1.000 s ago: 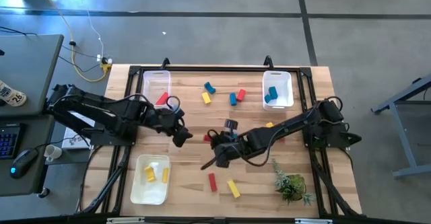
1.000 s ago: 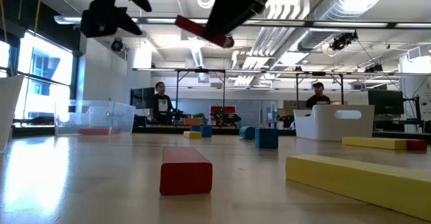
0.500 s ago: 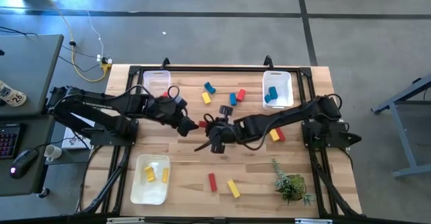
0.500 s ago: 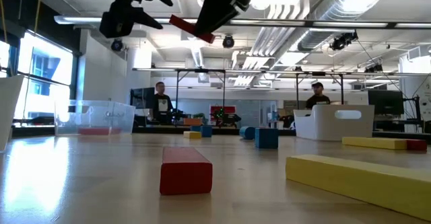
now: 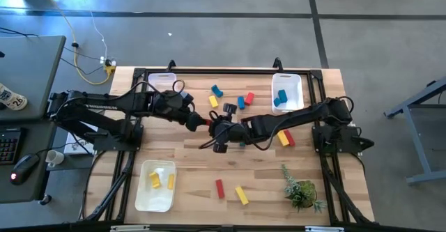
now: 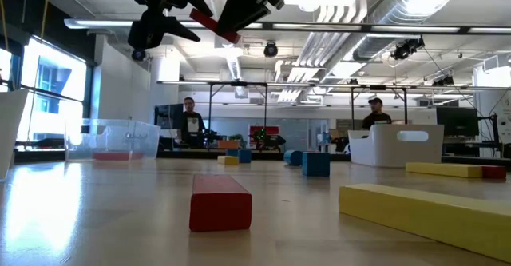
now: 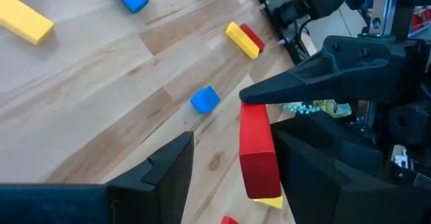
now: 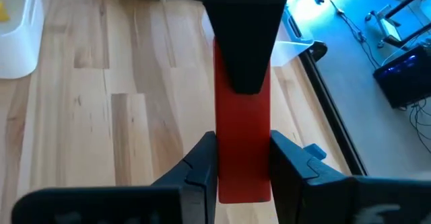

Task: Sort & place blocks by color
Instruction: Put the red block into the transparent bin

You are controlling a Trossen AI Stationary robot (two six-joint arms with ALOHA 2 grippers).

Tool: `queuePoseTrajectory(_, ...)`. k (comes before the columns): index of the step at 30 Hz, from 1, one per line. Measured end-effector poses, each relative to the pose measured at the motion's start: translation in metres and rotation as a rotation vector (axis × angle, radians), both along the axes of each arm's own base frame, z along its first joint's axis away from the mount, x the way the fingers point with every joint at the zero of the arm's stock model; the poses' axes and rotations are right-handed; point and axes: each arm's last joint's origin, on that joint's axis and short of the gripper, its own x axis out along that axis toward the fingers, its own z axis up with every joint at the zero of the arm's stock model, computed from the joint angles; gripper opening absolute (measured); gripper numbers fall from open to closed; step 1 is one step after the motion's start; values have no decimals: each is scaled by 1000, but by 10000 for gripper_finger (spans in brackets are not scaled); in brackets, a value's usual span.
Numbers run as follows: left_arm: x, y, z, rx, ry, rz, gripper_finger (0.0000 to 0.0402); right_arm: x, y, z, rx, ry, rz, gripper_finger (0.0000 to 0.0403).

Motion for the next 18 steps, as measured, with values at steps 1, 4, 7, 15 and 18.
queuePoseTrajectory(1, 0, 1, 0, -2, -4, 0, 190, 1, -2, 0, -1, -5, -3, 73)
queuePoseTrajectory(4, 0, 4, 0, -3, -7, 12, 182, 2, -5, 2, -8, -17, -6, 73)
queuePoseTrajectory(7, -1, 7, 1, 0, -10, 18, 165, 3, -8, 2, -26, -10, 2, 73)
queuePoseTrajectory(15, 0, 9, 2, 34, -24, 2, 94, 5, -18, 2, -5, -10, 16, 73)
queuePoseTrajectory(18, 1, 9, 3, 48, -34, -1, 64, 6, -22, 3, -22, -7, 13, 74)
